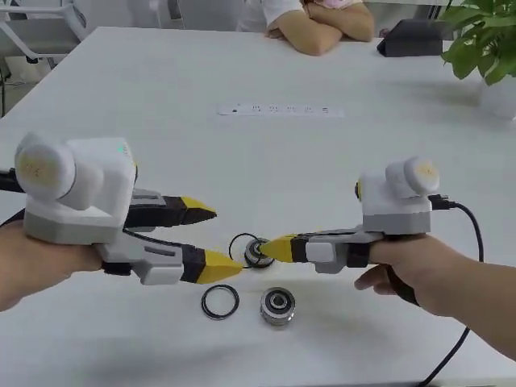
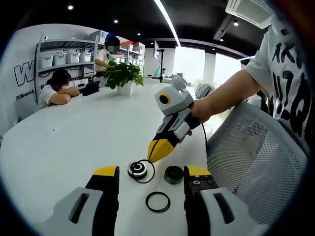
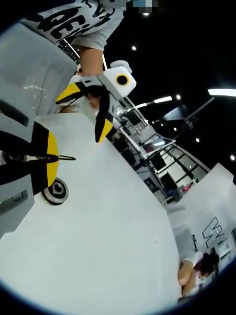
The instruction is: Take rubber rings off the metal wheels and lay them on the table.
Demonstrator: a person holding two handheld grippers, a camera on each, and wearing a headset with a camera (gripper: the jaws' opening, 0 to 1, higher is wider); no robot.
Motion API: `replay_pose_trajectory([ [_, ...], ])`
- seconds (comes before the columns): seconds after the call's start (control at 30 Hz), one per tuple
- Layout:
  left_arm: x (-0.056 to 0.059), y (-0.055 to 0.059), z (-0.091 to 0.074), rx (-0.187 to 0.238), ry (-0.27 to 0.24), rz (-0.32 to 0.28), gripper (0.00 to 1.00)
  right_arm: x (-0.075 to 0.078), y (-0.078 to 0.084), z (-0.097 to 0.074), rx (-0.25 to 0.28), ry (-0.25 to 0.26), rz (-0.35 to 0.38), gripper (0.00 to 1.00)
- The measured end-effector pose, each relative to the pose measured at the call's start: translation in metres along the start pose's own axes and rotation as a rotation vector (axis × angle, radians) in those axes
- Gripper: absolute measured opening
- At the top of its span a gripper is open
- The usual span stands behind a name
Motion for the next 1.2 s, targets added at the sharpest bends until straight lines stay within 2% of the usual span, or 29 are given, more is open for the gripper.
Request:
replay_pose_trajectory([
  [0.17, 0.004, -0.001, -0.006, 0.007, 0.0, 0.005, 0.57, -0.008, 0.003, 0.005, -0.013, -0.019, 0.003, 0.0],
  [0.3, 0.005, 0.003, -0.011, -0.001, -0.004, 0.021, 0.61, -0.014, 0.007, 0.01, -0.03, -0.035, 0.004, 0.0],
  [0.73, 0.002, 0.019, -0.03, -0.031, -0.033, -0.005, 0.72, -0.027, 0.017, 0.021, -0.079, -0.08, 0.022, 0.0],
  [1.0, 0.003, 0.028, -0.042, -0.056, -0.041, -0.015, 0.78, -0.028, 0.024, 0.026, -0.103, -0.096, 0.04, 0.0],
  [1.2, 0.003, 0.029, -0.051, -0.063, -0.049, -0.014, 0.81, -0.027, 0.03, 0.029, -0.129, -0.104, 0.058, 0.0],
])
Point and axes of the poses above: the centre of the closed fingertips' face, and the gripper's own axes: z roughly forward along the fingers, x roughly to its right, y roughly out of its underside, the point moved 2 cm from there along -z, roughly backward along the fingers, and after that the axes turned 11 degrees about -y, right-handed, at the moved point
